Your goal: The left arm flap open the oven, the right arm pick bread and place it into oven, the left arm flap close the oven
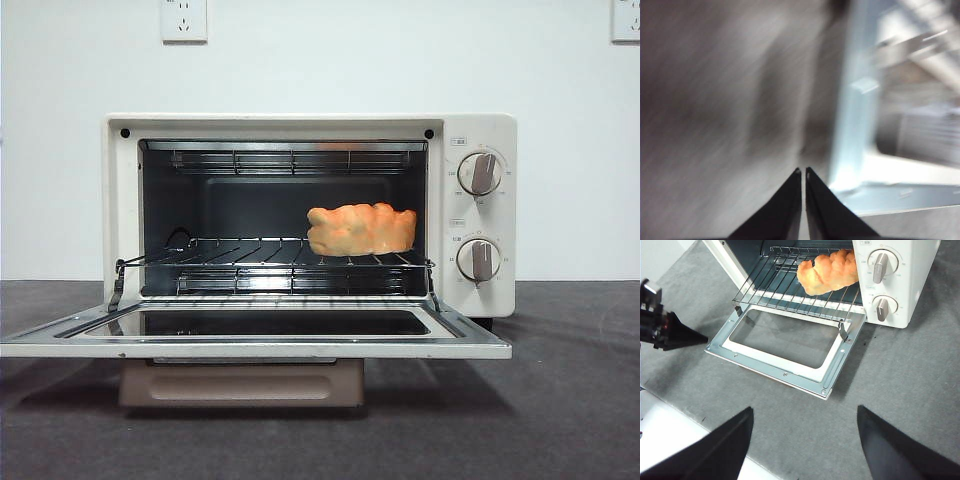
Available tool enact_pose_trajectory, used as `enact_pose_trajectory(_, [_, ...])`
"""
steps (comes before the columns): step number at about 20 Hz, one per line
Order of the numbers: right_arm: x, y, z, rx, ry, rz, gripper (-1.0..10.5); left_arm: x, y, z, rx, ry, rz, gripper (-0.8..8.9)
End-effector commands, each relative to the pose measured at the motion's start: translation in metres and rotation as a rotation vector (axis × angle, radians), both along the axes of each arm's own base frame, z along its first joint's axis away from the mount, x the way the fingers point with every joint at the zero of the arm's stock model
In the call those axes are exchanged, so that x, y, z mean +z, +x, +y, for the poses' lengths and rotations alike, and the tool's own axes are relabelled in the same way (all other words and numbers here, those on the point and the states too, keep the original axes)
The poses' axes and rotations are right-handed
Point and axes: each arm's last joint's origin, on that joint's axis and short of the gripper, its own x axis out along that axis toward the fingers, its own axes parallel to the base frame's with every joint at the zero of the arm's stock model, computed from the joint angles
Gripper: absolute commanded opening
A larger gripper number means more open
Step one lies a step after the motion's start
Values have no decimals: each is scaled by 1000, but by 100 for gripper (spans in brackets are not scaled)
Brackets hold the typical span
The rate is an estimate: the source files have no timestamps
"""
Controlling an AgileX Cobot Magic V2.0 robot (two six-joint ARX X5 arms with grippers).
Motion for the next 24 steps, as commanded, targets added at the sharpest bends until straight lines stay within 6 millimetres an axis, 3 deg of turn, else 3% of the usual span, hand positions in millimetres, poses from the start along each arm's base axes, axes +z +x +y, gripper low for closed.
enact_pose_trajectory(1, [6,0,-1,-4,4,-35,320,-9,2,-1,-23,-5,55,14])
enact_pose_trajectory(12, [6,0,-1,-9,2,-43,320,-26,15,-5,-78,-127,123,14])
enact_pose_trajectory(24, [6,0,-1,-10,2,-43,320,-26,17,-7,-115,-199,113,14])
